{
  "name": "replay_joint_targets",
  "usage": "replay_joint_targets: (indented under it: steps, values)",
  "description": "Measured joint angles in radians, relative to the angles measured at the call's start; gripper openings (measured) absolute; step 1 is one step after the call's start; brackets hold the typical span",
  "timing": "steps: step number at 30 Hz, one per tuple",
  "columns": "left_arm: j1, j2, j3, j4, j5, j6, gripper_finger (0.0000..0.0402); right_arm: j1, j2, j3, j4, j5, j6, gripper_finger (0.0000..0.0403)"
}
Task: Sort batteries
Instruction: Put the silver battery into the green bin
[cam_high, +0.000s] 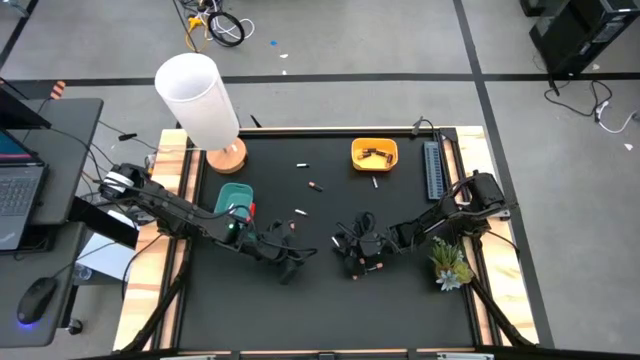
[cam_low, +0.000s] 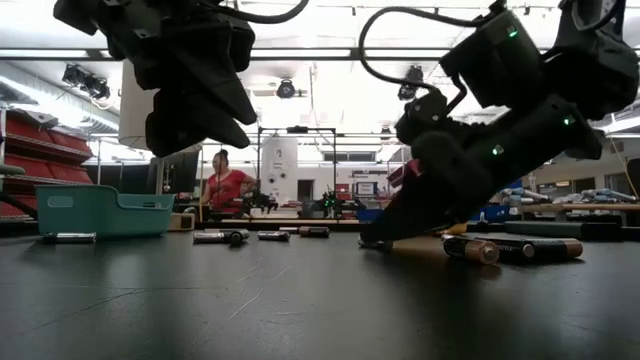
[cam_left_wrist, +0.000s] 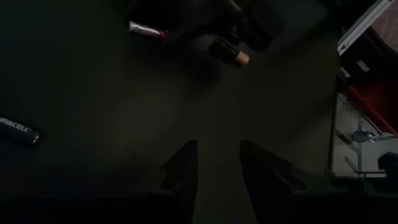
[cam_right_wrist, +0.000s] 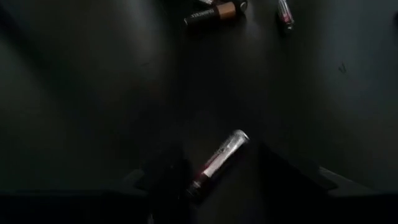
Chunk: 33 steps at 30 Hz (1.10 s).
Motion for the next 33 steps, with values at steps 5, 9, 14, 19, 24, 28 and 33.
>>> replay_joint_targets:
  steps: [5, 9, 14, 19, 24, 28, 33]
  values:
    - [0.0, 0.0, 0.0, -0.009, 0.014, -0.001, 0.0131, -0.027, 0.011, 0.001, 0.014, -0.03, -0.035, 0.0198]
    - [0.0, 0.0, 0.0, -0.016, 0.017, -0.009, 0.0131, -0.046, 0.011, 0.001, 0.014, -0.062, -0.1, 0.016]
    - [0.0, 0.0, 0.0, -0.02, 0.017, -0.014, 0.0131, -0.066, 0.011, 0.002, 0.009, -0.098, -0.111, 0.0099]
    - [0.0, 0.0, 0.0, -0.025, 0.016, -0.015, 0.0131, -0.08, 0.009, 0.003, 0.005, -0.155, -0.131, 0.0031]
    - [0.0, 0.0, 0.0, -0.026, 0.016, -0.019, 0.0131, -0.097, 0.008, 0.004, -0.001, -0.204, -0.139, 0.0023]
    - [0.0, 0.0, 0.0, -0.026, 0.016, -0.023, 0.0131, -0.114, -0.002, 0.006, -0.002, -0.225, -0.154, 0.0023]
    - [0.0, 0.0, 0.0, -0.034, 0.016, -0.023, 0.0131, -0.141, -0.016, 0.033, -0.025, -0.283, -0.192, 0.0023]
